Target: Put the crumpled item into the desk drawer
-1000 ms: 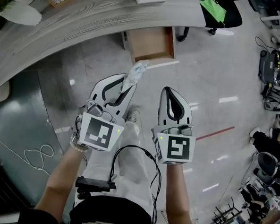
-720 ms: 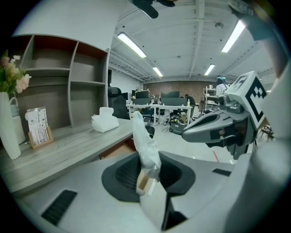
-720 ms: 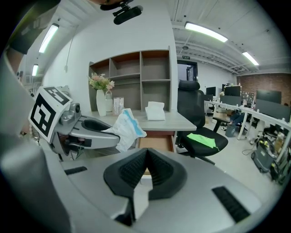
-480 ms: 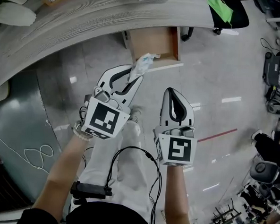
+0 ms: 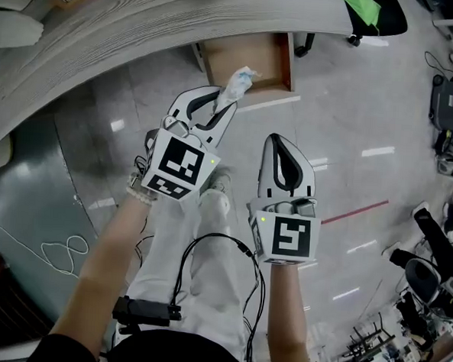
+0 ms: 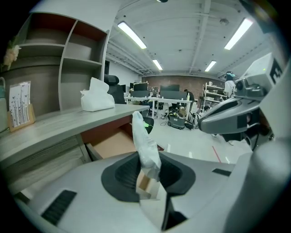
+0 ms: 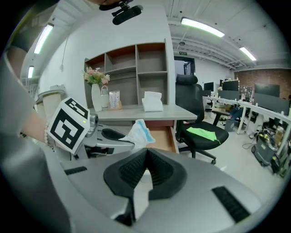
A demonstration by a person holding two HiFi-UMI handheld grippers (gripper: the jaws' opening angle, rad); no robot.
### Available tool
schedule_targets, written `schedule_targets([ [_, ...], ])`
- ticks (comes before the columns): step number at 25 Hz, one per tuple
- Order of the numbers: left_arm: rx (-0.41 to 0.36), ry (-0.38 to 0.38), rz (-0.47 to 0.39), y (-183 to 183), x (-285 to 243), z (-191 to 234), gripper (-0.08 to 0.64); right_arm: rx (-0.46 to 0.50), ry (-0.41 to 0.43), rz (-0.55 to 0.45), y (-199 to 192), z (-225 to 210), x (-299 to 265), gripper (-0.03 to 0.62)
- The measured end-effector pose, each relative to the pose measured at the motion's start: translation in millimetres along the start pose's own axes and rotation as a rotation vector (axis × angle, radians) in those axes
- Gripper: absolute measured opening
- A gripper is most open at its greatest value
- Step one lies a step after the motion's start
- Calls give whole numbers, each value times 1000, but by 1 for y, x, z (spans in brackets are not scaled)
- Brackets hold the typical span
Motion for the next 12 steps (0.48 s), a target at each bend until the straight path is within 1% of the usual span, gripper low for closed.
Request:
schedule_targets([
  [4, 16, 4, 3, -1, -16, 8, 94, -7, -1, 5, -5, -1, -1, 5],
  [7, 9, 9, 29, -8, -28, 10, 94, -9, 2, 17, -13, 0, -1, 5],
  [12, 7, 3, 64, -19, -44, 10, 95, -53, 20, 42, -23, 5, -2, 5],
])
Point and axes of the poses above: the fingertips, and each gripper's own axes: x backward along the fingers, z to its left, y out of its top, the point moved 2 cm from there along x, backward along the fingers, and after that the axes turned 10 degrees about z, right-handed, at the moved point
